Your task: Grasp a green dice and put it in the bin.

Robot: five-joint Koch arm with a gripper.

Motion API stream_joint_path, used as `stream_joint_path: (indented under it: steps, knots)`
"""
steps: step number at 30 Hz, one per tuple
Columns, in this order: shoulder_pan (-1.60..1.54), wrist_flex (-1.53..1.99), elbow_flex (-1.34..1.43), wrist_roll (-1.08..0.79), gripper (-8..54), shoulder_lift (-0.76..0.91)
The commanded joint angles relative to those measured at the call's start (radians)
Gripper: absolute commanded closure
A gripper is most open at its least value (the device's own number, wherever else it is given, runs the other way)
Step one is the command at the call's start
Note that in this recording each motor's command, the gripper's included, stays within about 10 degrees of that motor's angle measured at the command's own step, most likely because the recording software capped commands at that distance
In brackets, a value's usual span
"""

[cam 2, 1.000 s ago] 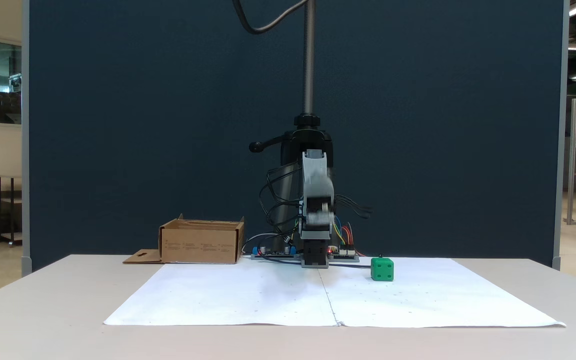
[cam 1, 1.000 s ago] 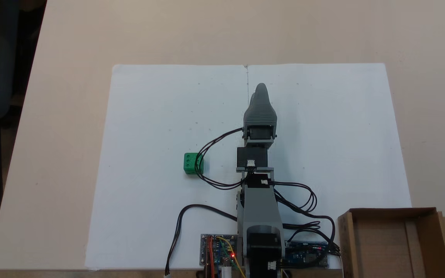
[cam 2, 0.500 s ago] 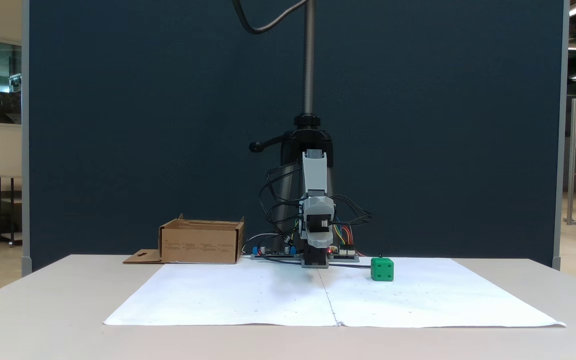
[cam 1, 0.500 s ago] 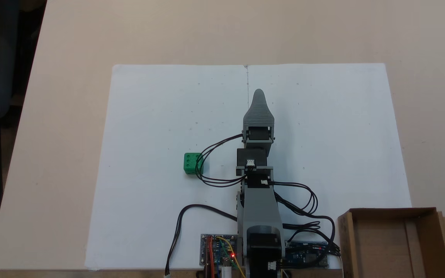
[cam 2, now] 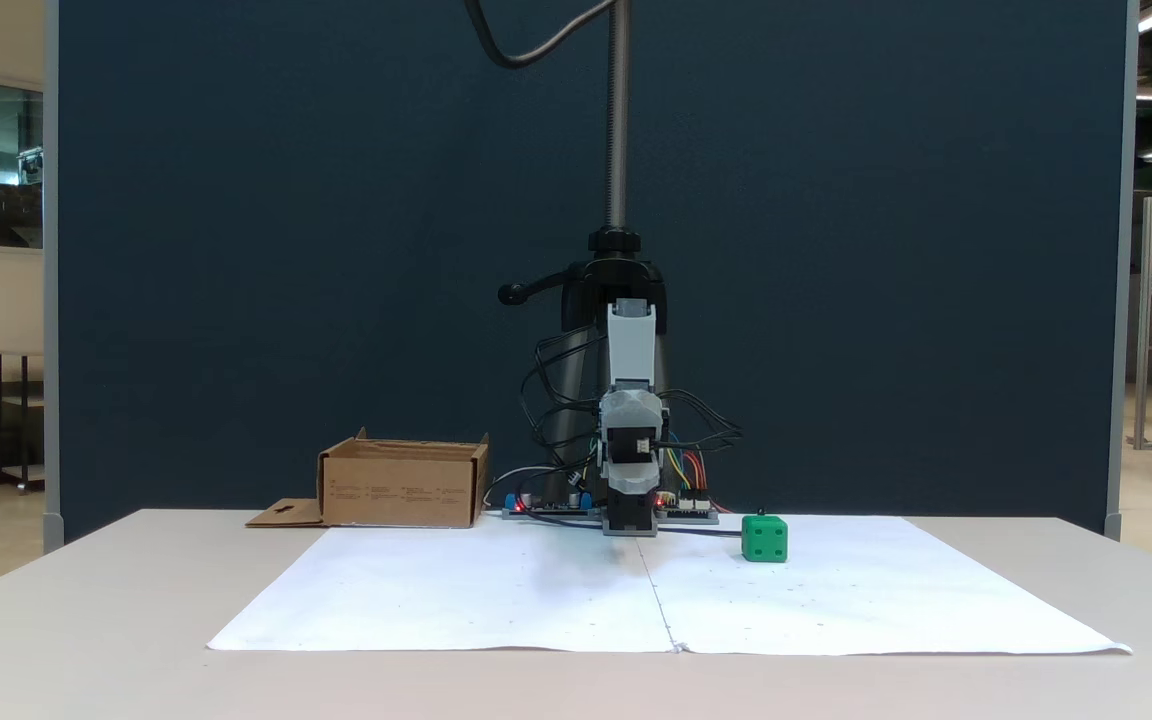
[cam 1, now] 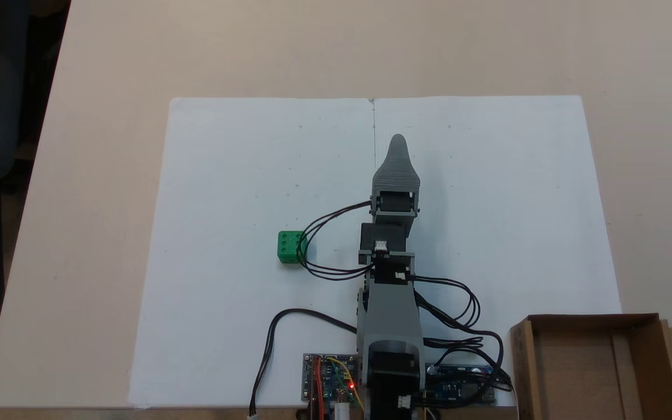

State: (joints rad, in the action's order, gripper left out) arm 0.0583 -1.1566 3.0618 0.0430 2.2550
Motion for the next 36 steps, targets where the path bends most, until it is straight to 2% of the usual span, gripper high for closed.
stream_joint_path:
  steps: [1, 5, 9, 13, 23, 31, 36]
  knots:
    - [0.032, -0.089, 0.069, -0.074, 0.5, 0.114]
    - [0.041, -0.084, 0.069, -0.077, 1.1, 0.112]
    - [0.034, -0.086, 0.067, -0.077, 5.2, 0.112]
    - [-0.018, -0.041, 0.032, -0.077, 6.5, 0.11]
    - [-0.023, 0.67, -0.336, -0.064, 6.4, 0.114]
    - [-0.032, 1.204, -0.724, 0.098, 1.9, 0.112]
    - [-0.123, 1.489, -0.827, 0.227, 1.8, 0.11]
